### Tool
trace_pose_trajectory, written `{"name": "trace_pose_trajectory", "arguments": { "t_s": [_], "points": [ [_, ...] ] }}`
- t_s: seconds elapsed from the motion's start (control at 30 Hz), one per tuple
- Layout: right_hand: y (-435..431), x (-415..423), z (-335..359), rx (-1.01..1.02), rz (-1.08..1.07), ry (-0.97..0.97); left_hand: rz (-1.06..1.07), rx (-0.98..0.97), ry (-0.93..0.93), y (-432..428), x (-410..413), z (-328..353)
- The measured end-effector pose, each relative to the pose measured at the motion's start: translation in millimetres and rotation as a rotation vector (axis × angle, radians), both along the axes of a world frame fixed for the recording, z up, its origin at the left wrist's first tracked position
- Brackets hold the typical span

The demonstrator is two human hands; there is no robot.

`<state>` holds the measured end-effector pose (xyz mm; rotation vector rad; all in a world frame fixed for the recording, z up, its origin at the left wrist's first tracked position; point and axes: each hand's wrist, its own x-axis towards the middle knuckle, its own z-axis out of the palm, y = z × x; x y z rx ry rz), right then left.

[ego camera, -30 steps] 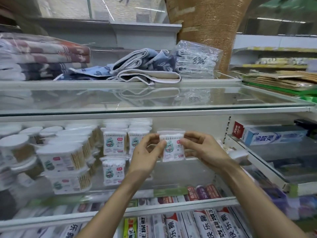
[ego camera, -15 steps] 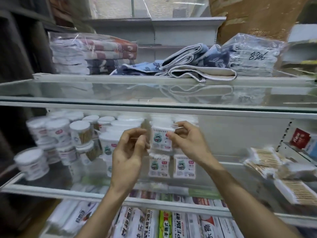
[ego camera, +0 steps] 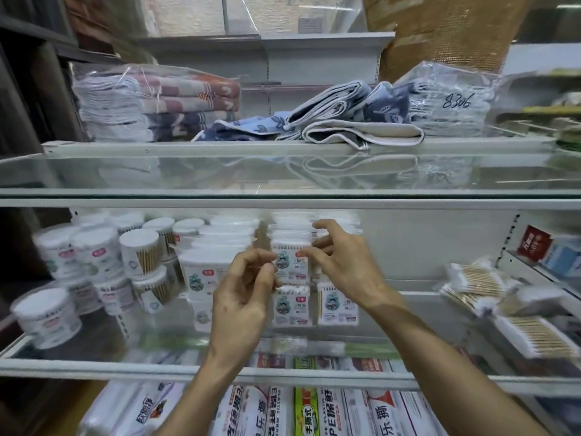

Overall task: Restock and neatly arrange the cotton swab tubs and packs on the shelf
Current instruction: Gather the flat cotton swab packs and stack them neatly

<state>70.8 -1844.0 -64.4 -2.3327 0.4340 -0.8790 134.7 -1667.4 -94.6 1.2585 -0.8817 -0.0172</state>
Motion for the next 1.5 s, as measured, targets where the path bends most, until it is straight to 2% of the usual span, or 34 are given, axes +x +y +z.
{"name": "trace_pose_trajectory", "arguments": {
  "t_s": [0.17, 0.3, 0.37, 0.53, 0.63, 0.83, 0.97, 1.03, 1.13, 1.23, 1.3, 1.37, 1.43, 1.5],
  "points": [
    [-20.4, -33.6, 3.4, -0.076, -0.114, -0.093, -0.057, 0.043, -0.005, -23.6, -12.5, -7.2],
    [-61.7, -77.9, -7.8, -0.205, -0.248, -0.067, -0.146, 0.138, 0.033, -59.2, -35.7, -16.5],
    [-88.6, -103.2, -16.9, -0.273, -0.307, 0.044, -0.183, 0.186, 0.106, -76.8, -48.8, -20.3],
    [-148.7, -149.8, -30.1, -0.496, -0.517, 0.54, -0.295, 0.213, 0.174, -104.2, -78.0, -26.2],
    [-170.8, -155.5, -33.1, -0.561, -0.52, 0.725, -0.317, 0.241, 0.196, -113.0, -87.8, -28.2],
    [-186.0, -147.9, -39.1, -0.586, -0.424, 0.826, -0.308, 0.28, 0.186, -118.8, -91.1, -29.8],
    [-185.2, -151.7, -33.6, -0.582, -0.411, 0.766, -0.292, 0.278, 0.195, -115.9, -90.3, -31.1],
    [-179.8, -155.6, -31.0, -0.512, -0.433, 0.648, -0.29, 0.27, 0.207, -113.4, -89.1, -31.5],
    [-171.7, -161.0, -25.0, -0.257, -0.423, 0.351, -0.286, 0.264, 0.213, -110.4, -86.5, -32.0],
    [-155.7, -162.1, -13.3, 0.227, -0.296, 0.004, -0.256, 0.248, 0.191, -107.0, -82.5, -29.7],
    [-135.1, -156.6, -4.6, 0.611, -0.071, -0.125, -0.228, 0.233, 0.19, -105.4, -79.2, -26.8],
    [-115.4, -149.1, -2.2, 0.864, 0.146, -0.217, -0.22, 0.221, 0.204, -105.0, -75.7, -23.9],
    [-100.4, -140.4, -3.9, 0.944, 0.284, -0.265, -0.233, 0.237, 0.207, -104.5, -72.7, -21.0],
    [-90.2, -131.6, -8.9, 0.935, 0.358, -0.248, -0.246, 0.253, 0.209, -102.7, -72.4, -17.8]
  ]
}}
